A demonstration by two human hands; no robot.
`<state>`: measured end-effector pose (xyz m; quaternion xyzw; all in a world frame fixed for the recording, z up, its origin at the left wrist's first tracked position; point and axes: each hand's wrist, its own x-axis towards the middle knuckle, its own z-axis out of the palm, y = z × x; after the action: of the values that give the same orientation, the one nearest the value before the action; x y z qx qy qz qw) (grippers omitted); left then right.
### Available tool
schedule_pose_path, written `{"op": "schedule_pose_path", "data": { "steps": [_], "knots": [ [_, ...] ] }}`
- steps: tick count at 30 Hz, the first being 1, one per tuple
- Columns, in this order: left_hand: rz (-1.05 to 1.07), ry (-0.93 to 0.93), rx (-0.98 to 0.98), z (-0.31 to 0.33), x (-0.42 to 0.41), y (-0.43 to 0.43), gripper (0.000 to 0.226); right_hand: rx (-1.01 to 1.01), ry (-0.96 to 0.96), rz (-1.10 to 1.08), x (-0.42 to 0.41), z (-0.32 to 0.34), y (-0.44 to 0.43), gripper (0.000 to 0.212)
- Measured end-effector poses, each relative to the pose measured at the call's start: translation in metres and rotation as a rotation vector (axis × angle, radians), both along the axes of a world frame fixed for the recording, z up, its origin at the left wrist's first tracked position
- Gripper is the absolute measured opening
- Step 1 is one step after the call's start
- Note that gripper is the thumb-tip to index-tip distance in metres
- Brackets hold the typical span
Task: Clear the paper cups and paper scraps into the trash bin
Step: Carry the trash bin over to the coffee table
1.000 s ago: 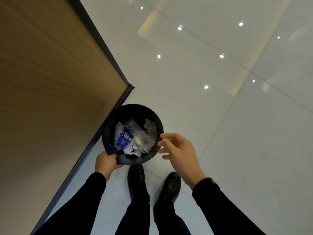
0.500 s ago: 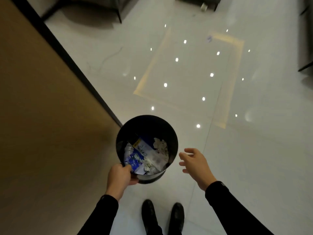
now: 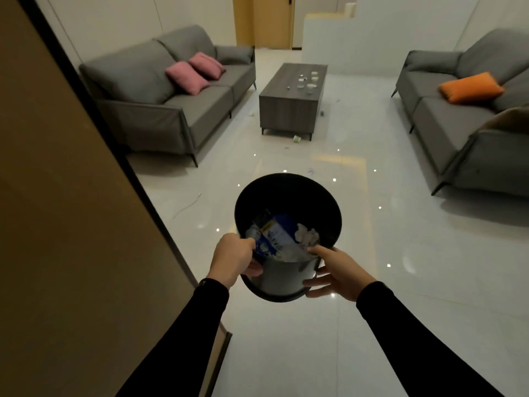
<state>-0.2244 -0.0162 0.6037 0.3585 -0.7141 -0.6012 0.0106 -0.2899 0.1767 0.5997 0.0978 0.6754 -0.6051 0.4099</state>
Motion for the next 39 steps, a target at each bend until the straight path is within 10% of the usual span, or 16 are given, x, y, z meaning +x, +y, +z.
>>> {"op": "schedule_pose_path", "data": {
  "steps": [11, 39],
  "knots": [
    [-0.134, 0.043, 0.034, -0.012, -0.136, 0.058, 0.034, -0.23, -0.065, -0.373, -0.144, -0.032, 0.047, 0.035],
    [0.079, -0.498, 0.006, -0.264, -0.249, 0.028, 0.016, 0.021, -0.274, -0.728, -0.348, -0.261, 0.079, 0.06]
  ]
}}
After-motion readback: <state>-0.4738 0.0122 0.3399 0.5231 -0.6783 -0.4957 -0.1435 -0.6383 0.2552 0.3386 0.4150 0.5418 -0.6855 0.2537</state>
